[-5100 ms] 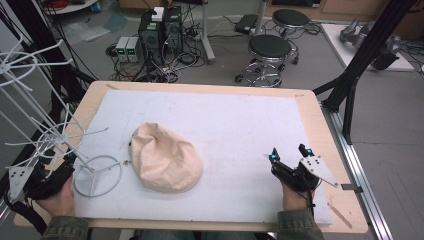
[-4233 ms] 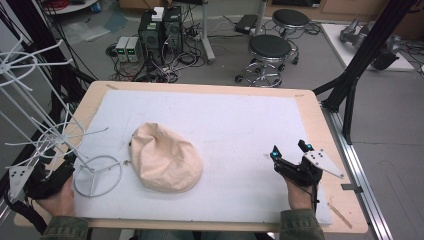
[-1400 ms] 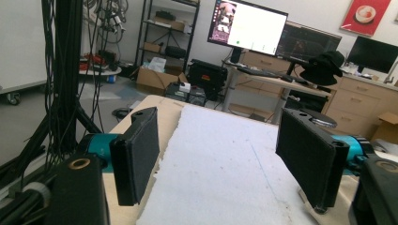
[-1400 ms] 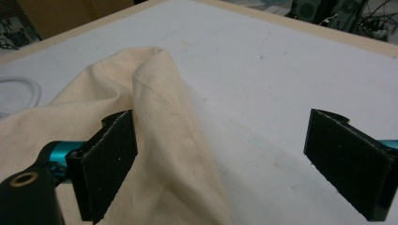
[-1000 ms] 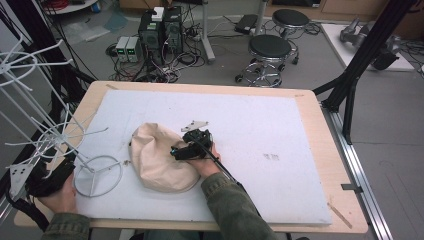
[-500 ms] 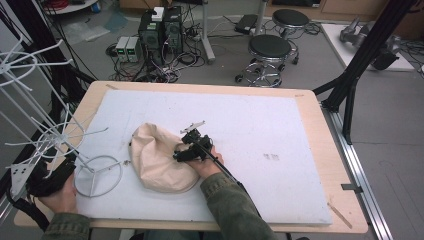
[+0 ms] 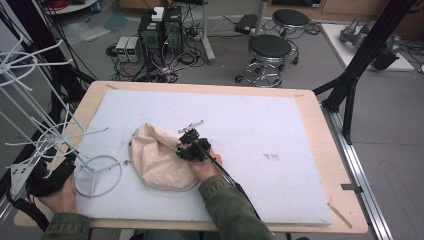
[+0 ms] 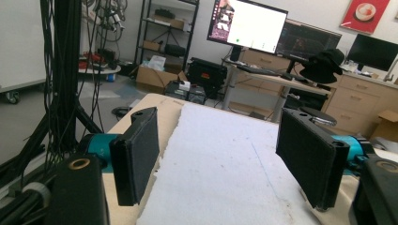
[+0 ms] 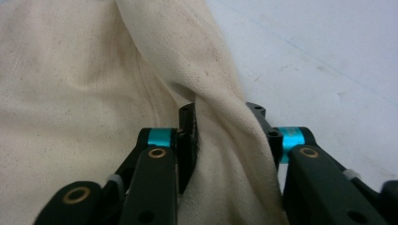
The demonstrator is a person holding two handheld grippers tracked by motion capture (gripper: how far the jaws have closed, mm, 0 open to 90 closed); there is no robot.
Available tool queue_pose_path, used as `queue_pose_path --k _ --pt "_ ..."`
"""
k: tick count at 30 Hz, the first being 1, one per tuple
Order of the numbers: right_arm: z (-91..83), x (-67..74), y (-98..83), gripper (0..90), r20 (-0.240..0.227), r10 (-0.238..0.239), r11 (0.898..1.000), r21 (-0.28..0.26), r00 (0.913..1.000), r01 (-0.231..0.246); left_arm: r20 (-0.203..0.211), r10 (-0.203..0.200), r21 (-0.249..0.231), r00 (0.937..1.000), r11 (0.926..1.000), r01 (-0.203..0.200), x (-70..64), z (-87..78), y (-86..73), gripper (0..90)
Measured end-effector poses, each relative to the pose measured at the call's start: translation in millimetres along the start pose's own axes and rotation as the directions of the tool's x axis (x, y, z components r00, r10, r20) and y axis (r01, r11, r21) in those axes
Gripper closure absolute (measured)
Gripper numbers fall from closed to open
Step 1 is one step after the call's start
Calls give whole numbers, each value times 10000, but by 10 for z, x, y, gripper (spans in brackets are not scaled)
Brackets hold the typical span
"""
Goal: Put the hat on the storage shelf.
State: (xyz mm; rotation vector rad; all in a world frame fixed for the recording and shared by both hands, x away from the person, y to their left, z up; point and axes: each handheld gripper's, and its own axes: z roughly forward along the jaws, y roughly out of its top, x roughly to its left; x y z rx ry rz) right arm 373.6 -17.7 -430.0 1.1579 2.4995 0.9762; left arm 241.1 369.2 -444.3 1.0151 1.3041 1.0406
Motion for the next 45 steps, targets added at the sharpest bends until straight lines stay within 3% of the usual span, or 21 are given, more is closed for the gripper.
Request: queue_pose_path --k 4,10,26,31,38,45 --pt "-39 -21 -4 734 100 91 9997 -208 9999 -88 24 35 -24 10000 10000 -35 -5 -7 7 305" --pt "-70 -25 -40 734 90 -194 9981 -589 9998 199 17 -2 -41 10000 10000 2 -6 -9 7 305" --pt "-155 -89 -127 758 65 318 9880 -1514 9995 -304 27 -106 -50 9999 9999 106 -11 -18 4 305" --pt "-196 -105 -138 761 206 269 9873 -1572 9994 -234 0 -146 -50 9999 9999 146 0 -29 5 305" --pt "-319 -112 -129 760 323 296 9739 -2259 9990 -215 55 -202 16 9998 9998 202 0 -25 -1 304" --pt "-521 -124 -104 759 301 522 9451 -3244 9982 -396 32 -229 8 9997 9997 229 1 -29 -4 305"
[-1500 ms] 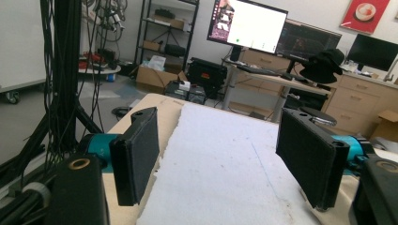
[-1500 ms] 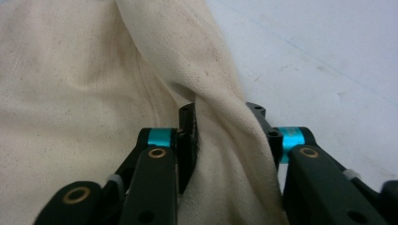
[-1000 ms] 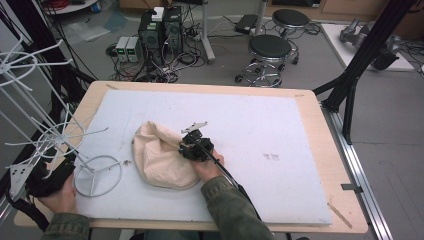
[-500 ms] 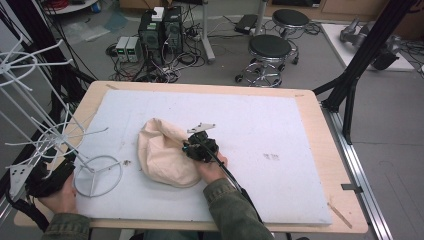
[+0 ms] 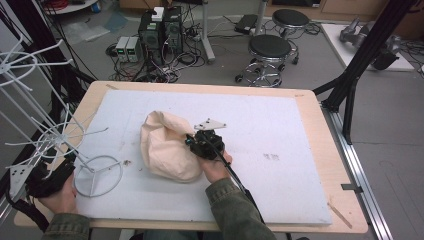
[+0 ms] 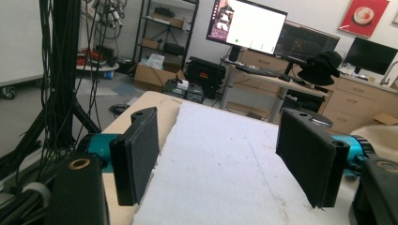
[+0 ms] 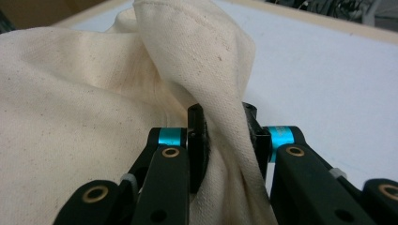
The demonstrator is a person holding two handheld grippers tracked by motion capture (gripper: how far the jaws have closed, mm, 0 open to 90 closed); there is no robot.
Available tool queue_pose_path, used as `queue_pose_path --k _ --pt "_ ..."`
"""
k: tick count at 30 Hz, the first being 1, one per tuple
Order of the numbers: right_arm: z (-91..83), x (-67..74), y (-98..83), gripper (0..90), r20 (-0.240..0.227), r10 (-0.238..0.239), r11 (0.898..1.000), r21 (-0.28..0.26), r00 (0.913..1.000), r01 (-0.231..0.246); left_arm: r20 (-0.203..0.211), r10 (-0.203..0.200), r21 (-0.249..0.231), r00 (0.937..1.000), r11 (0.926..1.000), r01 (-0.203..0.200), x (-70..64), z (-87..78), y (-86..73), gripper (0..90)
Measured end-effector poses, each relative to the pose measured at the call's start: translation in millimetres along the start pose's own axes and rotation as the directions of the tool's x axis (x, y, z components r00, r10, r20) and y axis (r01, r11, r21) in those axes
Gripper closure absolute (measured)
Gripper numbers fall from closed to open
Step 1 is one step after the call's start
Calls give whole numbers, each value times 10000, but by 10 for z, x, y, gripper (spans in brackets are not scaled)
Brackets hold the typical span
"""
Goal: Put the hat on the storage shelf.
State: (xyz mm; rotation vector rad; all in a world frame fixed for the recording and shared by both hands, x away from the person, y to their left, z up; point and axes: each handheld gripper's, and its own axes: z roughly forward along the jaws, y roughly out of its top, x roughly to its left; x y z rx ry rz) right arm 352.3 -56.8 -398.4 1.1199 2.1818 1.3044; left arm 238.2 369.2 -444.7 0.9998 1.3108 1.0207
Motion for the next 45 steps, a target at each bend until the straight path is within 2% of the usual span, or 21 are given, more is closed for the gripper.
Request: queue_pose_path --k 5,10,16,22,29,30,34,37,43,45 --pt "-115 -21 51 757 -54 133 9976 -673 9999 -136 -28 -7 -9 10000 10000 7 6 -6 1 305" --pt "-235 -38 105 756 -259 269 9886 -1477 9993 -304 -47 -53 3 10000 10000 53 2 1 -4 305" --pt "-348 -36 161 752 -368 250 9690 -2446 9990 -332 -46 -21 7 10000 10000 21 6 -2 -3 305" --pt "-460 -2 215 752 -481 286 9476 -3168 9984 -424 -55 -1 0 10000 10000 1 12 -4 -3 305" --pt "-630 81 330 750 -796 77 9178 -3953 9968 -386 -101 -78 -21 9999 10000 77 21 -9 -7 305" --pt "-663 95 355 750 -860 15 9087 -4158 9963 -372 -104 -82 -17 9999 10000 82 23 -10 -7 305" --pt "-753 141 423 750 -1241 -23 8882 -4561 9923 -550 -100 -88 -5 9999 10000 88 24 -10 -9 305" --pt "-799 176 460 750 -1354 -105 8774 -4765 9907 -558 -91 -45 0 9999 10000 45 22 -12 -9 305" --pt "-902 226 515 750 -1725 -160 8337 -5460 9849 -821 -51 -226 -40 9997 9997 225 22 -3 -15 305" --pt "-938 246 520 750 -1609 -273 8107 -5809 9866 -723 -40 -258 -55 9997 9997 258 21 -2 -15 305"
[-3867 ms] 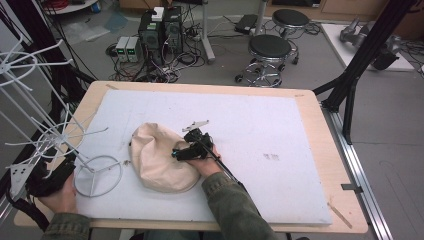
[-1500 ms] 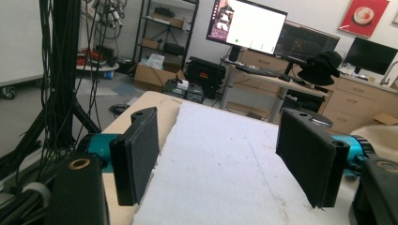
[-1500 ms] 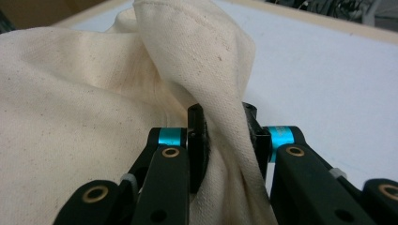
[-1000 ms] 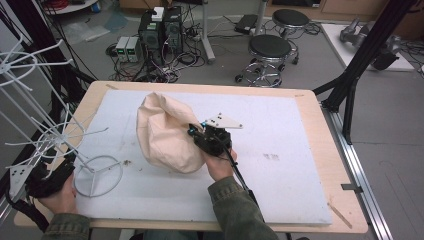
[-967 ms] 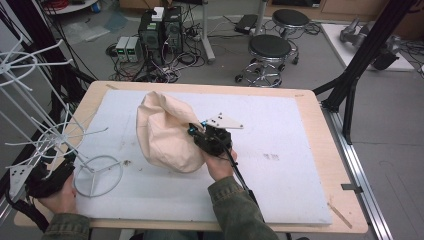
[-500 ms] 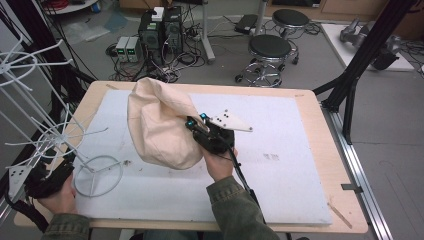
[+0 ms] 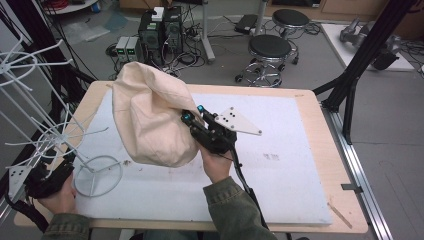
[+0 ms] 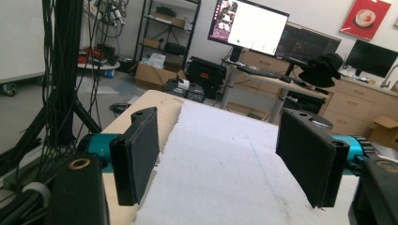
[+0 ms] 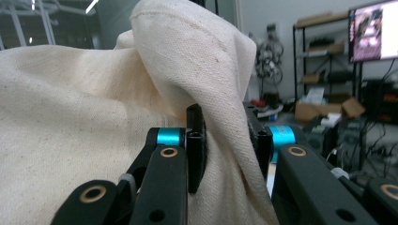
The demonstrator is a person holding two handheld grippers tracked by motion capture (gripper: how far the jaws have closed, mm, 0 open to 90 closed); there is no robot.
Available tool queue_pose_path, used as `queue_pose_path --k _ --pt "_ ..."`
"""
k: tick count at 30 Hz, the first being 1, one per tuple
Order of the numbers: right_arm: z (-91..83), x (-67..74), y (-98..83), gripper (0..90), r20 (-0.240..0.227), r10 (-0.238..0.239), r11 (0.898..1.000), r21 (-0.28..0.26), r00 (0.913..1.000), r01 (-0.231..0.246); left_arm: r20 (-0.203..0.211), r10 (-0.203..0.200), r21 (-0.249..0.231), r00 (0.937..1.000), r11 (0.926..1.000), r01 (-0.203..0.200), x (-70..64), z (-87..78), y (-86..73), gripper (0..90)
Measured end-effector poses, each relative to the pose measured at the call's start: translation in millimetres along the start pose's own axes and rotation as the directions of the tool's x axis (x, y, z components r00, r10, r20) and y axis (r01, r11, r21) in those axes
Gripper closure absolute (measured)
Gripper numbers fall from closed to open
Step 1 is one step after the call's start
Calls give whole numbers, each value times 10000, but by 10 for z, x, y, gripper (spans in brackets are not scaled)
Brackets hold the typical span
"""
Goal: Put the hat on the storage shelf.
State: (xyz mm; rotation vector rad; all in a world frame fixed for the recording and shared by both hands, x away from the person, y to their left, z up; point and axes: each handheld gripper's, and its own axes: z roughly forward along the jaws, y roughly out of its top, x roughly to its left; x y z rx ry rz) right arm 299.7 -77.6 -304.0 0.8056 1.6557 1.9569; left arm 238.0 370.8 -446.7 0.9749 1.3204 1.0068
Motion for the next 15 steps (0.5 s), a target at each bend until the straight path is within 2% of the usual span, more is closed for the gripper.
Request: queue_pose_path --k 6,15 --pt "-7 5 63 749 -238 559 9943 -899 9982 -578 13 11 -1 10000 10000 -11 1 -8 4 305" --pt "-46 -3 159 748 -405 648 9869 -1456 9971 -701 -2 -6 2 10000 10000 6 4 -8 4 305"
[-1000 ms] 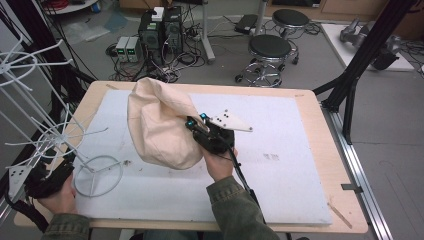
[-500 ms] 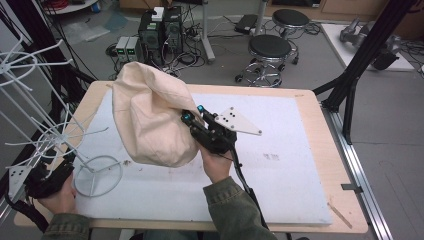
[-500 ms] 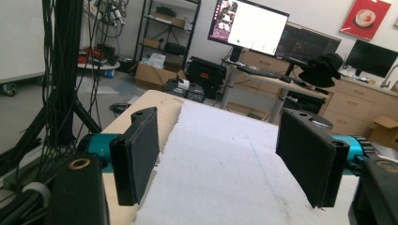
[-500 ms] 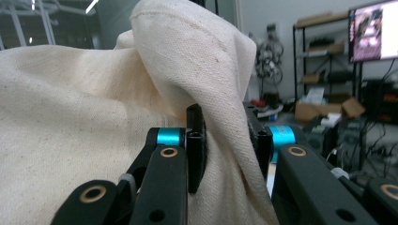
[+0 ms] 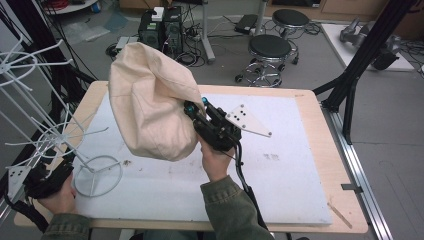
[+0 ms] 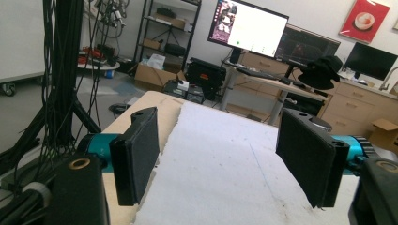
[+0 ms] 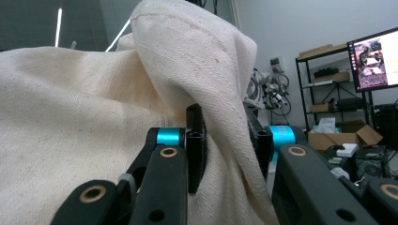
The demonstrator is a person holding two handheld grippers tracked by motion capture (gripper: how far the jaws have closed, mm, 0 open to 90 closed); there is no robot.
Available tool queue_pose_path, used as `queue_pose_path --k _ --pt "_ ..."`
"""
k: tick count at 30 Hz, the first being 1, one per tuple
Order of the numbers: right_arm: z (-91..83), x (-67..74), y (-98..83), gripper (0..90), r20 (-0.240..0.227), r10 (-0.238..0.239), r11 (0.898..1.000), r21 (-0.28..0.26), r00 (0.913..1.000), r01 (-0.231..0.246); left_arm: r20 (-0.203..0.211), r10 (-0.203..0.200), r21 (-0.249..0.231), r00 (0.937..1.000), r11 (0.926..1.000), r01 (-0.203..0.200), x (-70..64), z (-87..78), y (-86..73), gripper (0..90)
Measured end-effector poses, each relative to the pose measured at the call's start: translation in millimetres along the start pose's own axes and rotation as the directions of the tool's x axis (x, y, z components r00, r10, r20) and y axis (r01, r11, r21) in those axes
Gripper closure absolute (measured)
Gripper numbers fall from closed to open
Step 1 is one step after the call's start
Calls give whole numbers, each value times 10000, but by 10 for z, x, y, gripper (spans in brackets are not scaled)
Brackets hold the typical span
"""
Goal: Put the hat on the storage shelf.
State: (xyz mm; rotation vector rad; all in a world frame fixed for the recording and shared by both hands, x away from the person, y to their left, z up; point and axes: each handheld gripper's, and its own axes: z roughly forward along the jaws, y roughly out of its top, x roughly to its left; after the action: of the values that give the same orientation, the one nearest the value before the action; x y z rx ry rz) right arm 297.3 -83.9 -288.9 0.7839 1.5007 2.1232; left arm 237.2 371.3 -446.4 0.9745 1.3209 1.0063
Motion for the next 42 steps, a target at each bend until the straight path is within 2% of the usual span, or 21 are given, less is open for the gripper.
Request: queue_pose_path --k 6,11,19,26,32,42 --pt "48 -1 128 747 -83 -79 9999 -95 9999 78 -19 -26 -29 10000 10000 26 8 1 1 305" --pt "121 19 264 746 17 -490 9984 -285 9988 491 15 36 -17 10000 10000 -36 -3 3 1 305" --pt "250 55 483 745 -382 -218 9989 -433 9990 202 0 26 -130 10000 9999 -26 -5 -2 10 306" --pt "436 96 654 745 -566 -287 9981 -555 9980 256 -4 -24 -111 10000 9999 24 -8 -2 7 306" --pt "560 209 803 744 -898 -333 9972 -693 9954 271 15 -99 -139 9999 9999 99 -11 0 9 306" --pt "750 444 841 742 -1581 -450 9971 -682 9864 345 10 -157 -159 9999 9997 157 -2 -5 11 306"
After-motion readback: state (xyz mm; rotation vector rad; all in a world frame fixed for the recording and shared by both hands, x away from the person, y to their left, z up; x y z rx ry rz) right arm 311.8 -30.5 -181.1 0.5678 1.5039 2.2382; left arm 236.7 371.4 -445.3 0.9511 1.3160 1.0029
